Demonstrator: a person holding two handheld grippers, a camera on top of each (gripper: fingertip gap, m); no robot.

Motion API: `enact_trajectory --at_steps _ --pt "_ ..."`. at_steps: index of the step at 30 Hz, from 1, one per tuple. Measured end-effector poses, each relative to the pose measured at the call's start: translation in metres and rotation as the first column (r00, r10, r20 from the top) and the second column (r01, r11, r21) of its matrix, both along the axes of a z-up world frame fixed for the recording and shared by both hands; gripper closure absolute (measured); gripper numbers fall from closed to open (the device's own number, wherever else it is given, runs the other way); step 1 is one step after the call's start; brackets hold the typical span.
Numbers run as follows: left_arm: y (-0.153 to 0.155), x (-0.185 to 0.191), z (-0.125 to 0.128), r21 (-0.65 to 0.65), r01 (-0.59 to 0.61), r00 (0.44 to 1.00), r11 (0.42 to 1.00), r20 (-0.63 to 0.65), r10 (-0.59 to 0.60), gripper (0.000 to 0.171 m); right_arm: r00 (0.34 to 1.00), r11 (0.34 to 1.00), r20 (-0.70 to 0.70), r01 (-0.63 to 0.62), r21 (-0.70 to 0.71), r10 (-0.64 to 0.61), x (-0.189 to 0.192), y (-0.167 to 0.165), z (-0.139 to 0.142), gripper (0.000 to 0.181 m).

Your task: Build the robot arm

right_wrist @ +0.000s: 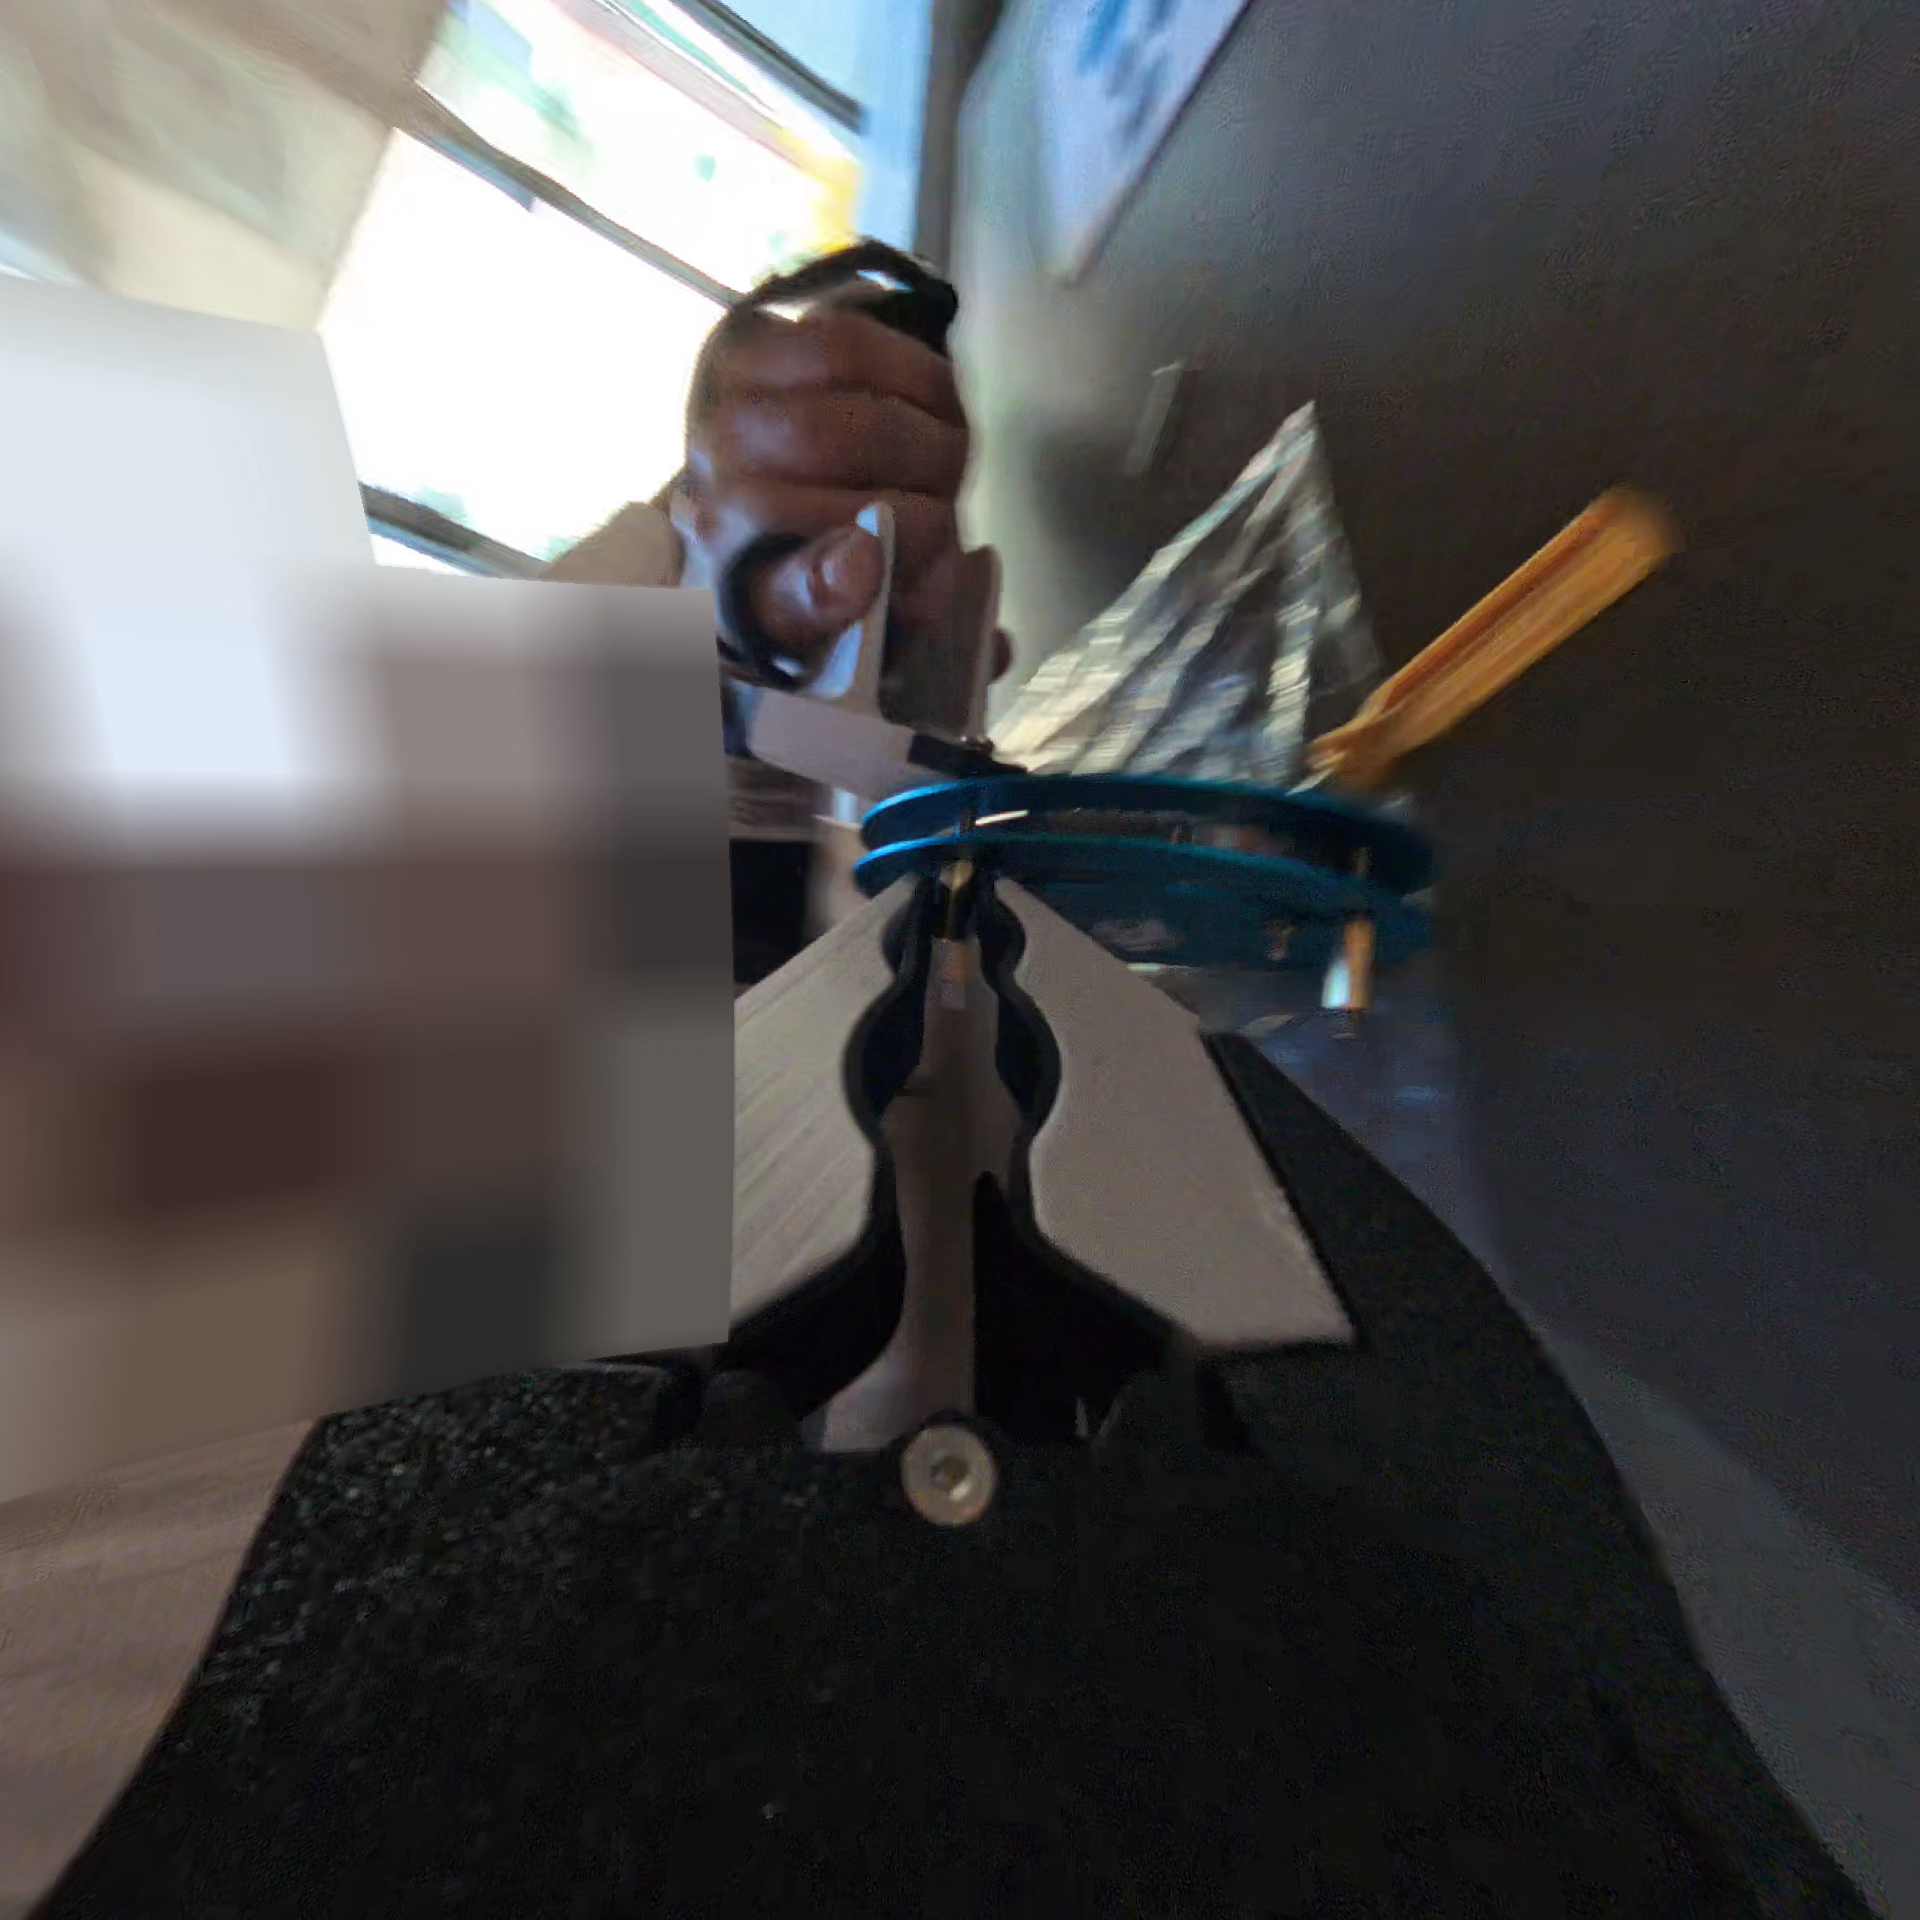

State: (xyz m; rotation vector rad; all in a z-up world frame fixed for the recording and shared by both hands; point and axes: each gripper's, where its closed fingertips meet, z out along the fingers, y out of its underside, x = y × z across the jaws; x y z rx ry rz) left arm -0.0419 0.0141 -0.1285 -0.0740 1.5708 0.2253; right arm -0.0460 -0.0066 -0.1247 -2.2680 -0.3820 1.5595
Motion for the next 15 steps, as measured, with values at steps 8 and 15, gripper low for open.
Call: enact_trajectory --at_steps 8,15 --pt "0.003 0.005 -0.001 -0.062 -0.017 1.000 0.998 -0.016 0.016 0.171 0.379 0.704 0.858 -0.500 0.504 -0.346 0.014 0.011 0.000 0.174" --pt "0.007 0.005 -0.002 -0.111 -0.034 0.999 0.993 -0.016 0.033 0.171 0.058 0.599 0.856 -0.689 0.407 -0.514 0.018 0.016 0.000 0.172"
